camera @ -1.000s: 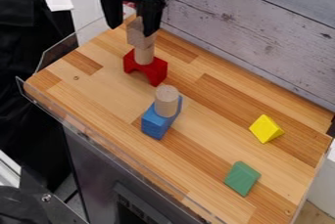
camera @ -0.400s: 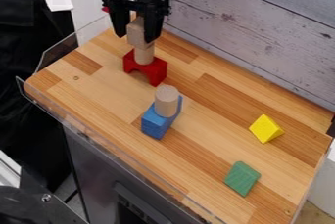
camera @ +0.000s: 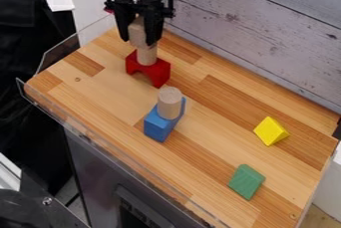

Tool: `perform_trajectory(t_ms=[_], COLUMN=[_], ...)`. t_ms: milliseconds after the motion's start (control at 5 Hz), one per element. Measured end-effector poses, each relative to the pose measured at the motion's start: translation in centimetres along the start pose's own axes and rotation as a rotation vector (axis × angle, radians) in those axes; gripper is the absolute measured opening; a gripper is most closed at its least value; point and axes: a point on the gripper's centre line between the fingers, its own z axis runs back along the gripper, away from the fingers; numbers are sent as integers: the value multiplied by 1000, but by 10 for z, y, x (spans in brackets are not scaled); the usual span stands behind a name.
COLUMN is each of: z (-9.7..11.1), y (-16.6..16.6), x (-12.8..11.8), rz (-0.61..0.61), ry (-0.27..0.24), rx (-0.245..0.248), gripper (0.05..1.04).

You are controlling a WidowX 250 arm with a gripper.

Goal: Remove the cube from the tower and put it in the middle of the table

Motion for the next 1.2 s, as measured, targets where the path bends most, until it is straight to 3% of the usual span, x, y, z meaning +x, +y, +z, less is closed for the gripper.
perform_trajectory(t_ms=[400,600,1200], z=[34,41,19], y=[-16,-33,-90], x=[-14,-20,-27], rz=[13,-10,-92], ry=[-68,-57,-51], rx=[81,115,123], gripper=[574,574,574])
